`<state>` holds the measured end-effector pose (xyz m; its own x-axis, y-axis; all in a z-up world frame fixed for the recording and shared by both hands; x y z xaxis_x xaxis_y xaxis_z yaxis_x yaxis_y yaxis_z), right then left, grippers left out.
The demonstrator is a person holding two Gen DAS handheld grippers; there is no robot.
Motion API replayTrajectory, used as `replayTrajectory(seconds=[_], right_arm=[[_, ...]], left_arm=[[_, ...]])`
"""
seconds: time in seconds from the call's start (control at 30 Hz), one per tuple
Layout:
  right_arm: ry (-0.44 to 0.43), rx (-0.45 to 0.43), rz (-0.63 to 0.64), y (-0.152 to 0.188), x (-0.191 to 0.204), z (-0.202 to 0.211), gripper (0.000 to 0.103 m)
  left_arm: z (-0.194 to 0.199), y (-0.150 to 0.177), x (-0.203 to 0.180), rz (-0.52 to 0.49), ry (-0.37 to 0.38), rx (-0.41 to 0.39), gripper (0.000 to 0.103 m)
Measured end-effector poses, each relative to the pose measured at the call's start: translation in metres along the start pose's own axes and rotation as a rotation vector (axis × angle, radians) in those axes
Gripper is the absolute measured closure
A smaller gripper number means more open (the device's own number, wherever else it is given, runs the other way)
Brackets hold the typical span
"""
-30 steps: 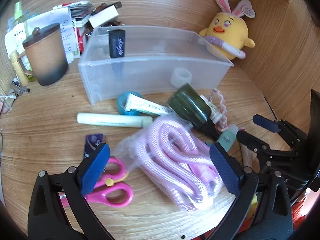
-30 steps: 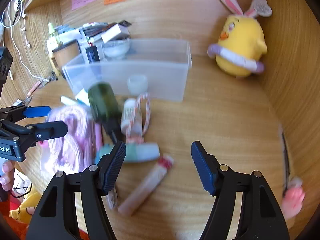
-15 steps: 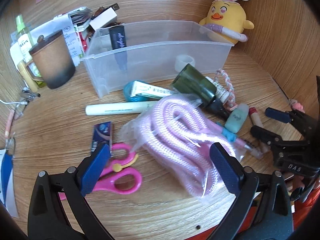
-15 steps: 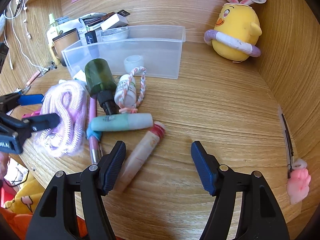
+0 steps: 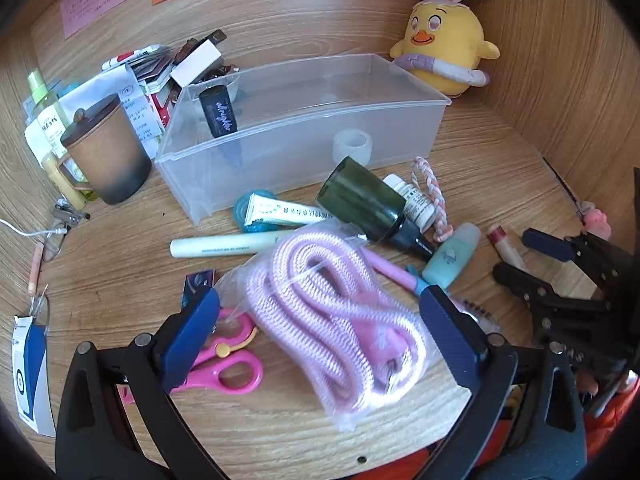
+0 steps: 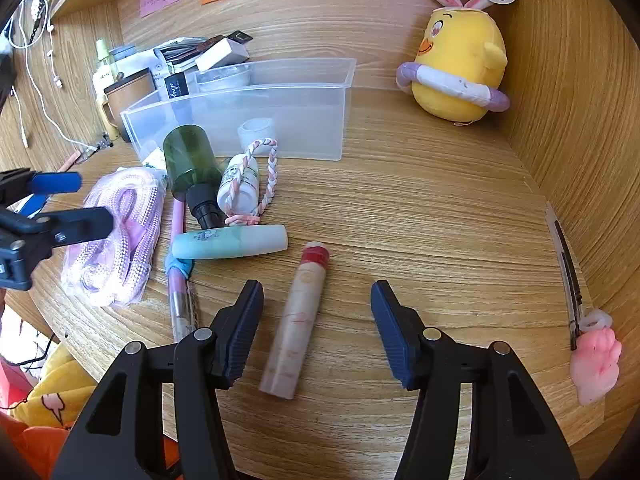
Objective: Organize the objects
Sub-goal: 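Move the right tool to the lip balm tube and the left tool to the bagged rope, then grasp the bagged pink rope with the left tool while the right tool grasps the lip balm tube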
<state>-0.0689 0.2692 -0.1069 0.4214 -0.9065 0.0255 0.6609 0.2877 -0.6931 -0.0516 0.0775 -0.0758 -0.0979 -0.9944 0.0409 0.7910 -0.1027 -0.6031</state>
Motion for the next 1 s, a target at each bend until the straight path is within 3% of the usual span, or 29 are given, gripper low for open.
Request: replayTrajectory(seconds=[0.13, 0.2, 0.5, 0.83, 0.97, 1.0], right_arm=[[-0.003, -0.016, 0.003, 0.002, 0.002, 0.001, 0.051], [-0.008, -0.023, 0.002, 0.002, 0.001, 0.001, 0.052], [-0.021, -0.036, -0.022, 0.0, -0.011, 0.001, 0.085], [-0.031, -0.033, -0.019, -0.001, -0.005, 0.0, 0.089], [-0.019, -0.034, -0.005, 0.0, -0.003, 0.0, 0.089], [-0.024, -0.033, -0.009, 0.0, -0.003, 0.0, 0.089]], left_arm=[[-0.024, 0.009, -0.003, 0.047, -0.039, 0.082, 0.002], [-0.026, 0.014, 0.0, 0.093, -0.028, 0.074, 0.002], [-0.015, 0.026, 0.015, 0.095, -0.078, 0.081, 0.002], [-0.029, 0.025, -0.002, 0.02, -0.036, 0.077, 0.002], [-0.03, 0.023, -0.002, 0.01, -0.04, 0.033, 0.02], [-0.03, 0.023, -0.002, 0.011, -0.035, 0.031, 0.031]])
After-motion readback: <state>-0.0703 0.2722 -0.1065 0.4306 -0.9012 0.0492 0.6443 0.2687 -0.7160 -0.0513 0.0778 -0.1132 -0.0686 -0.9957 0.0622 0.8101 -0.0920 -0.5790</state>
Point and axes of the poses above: each gripper's, at about its wrist camera, not at the fingertips, and z roughly against the way its jaws point, x to its left, y to its underside, the point moved 4 cm from there along -z, roughly the way its jaws point, and after that the axes turned 1 degree about z, right-handed, at the moved point
